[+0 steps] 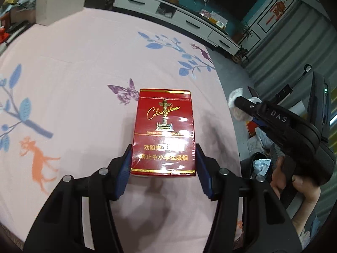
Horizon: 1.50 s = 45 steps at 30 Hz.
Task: Collect trash
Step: 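Carry the red box and white tissue with both tools over the bin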
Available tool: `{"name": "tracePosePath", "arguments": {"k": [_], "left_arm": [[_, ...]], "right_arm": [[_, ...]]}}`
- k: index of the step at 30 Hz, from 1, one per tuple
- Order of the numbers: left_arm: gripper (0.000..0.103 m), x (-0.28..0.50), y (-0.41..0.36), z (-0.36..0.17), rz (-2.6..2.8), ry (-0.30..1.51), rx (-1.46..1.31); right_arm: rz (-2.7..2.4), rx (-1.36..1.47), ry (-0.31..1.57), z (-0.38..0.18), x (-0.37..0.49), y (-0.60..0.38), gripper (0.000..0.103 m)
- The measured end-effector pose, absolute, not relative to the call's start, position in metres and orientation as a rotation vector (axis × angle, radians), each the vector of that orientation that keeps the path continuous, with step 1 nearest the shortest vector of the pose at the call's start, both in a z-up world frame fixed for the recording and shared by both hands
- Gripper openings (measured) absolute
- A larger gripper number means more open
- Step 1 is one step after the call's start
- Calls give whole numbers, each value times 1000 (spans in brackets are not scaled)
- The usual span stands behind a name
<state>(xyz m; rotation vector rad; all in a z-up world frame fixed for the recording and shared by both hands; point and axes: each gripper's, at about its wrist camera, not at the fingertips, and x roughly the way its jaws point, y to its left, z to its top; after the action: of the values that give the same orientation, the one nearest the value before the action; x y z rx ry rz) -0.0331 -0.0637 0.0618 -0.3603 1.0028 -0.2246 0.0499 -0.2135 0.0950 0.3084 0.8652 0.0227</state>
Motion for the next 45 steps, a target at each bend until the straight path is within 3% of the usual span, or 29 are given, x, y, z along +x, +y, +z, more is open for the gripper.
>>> {"name": "tracePosePath", "arguments": {"k": [13, 31, 45], "left_arm": [[57, -65, -84, 105, -248, 884, -276], [57, -79, -164, 122, -401, 854, -184], [57, -86, -250, 131, -620, 854, -120]], "right_arm": [[-77, 371, 757, 125, 8, -246, 25], [-194, 346, 576, 178, -52, -289, 27], [-292, 428, 571, 175, -97, -349, 27]]}}
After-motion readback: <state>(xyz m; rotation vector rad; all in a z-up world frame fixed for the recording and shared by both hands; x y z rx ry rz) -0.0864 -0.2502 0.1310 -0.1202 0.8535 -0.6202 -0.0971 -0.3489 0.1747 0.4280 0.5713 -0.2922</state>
